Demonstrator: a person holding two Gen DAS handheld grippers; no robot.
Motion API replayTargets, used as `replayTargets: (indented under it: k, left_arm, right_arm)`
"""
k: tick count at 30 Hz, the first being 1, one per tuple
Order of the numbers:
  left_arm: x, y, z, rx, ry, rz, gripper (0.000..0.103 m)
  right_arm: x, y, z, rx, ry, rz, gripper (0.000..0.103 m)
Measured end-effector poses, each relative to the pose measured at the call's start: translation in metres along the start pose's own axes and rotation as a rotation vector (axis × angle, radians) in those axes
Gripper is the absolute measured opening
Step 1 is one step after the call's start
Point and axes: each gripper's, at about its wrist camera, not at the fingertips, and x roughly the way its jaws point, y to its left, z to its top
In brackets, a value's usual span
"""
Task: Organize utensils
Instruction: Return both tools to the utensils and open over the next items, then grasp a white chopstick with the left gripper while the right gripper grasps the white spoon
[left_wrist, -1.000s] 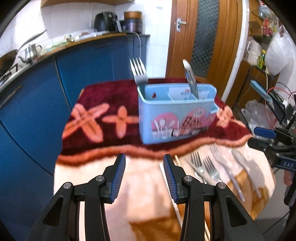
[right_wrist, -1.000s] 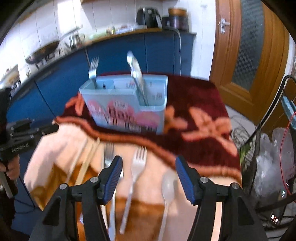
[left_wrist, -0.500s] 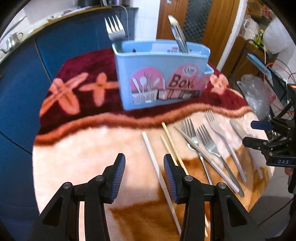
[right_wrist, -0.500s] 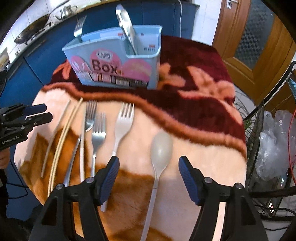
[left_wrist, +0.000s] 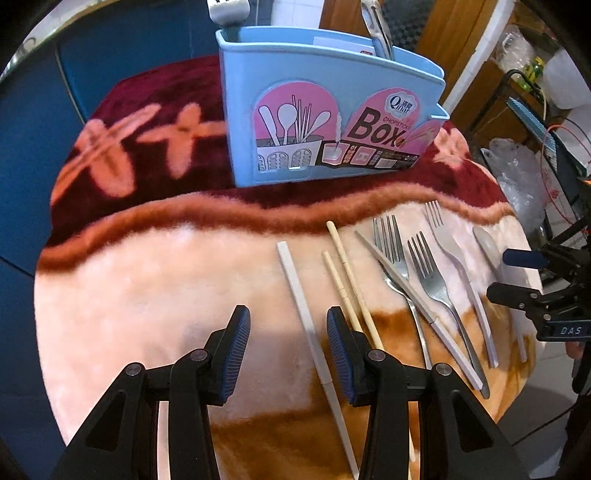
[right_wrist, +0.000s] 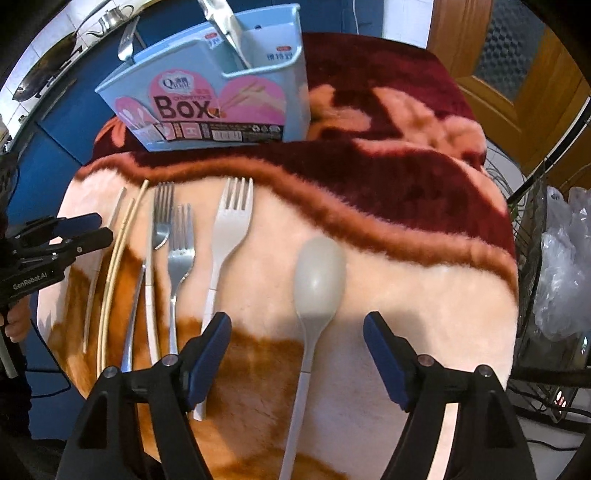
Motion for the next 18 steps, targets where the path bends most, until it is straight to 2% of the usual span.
replayTargets:
  k: [2, 5, 10, 13, 16, 18]
  left_arm:
    - [0.002, 0.0, 0.002, 0.0, 0.009, -0.006, 0.044]
    - [0.005, -0.001, 0.004, 0.006, 0.017, -0.009, 0.043]
    - [0.008, -0.001, 0.008, -0.001, 0.02, -0.003, 0.031]
    - [0.01, -0.001, 0.01, 0.003, 0.03, -0.012, 0.026]
    - [0.01, 0.003, 0.011, -0.014, 0.032, -0.044, 0.014]
    - [0.009, 0.006, 0.01, -0.031, 0.026, -0.069, 0.011]
  right_arm:
    - [0.002, -0.001, 0.0, 0.0, 0.006, -0.002, 0.074]
    - [0.002, -0.001, 0.0, -0.008, -0.001, -0.028, 0.063]
    - [0.001, -0.003, 0.002, 0.003, -0.011, -0.05, 0.047]
    - [0.0, -0.008, 0.004, 0.024, -0.023, -0.042, 0.029]
    - [-0.002, -0.013, 0.005, 0.049, -0.04, -0.021, 0.028]
    - [-0.005, -0.014, 0.002, 0.061, -0.058, -0.007, 0.028]
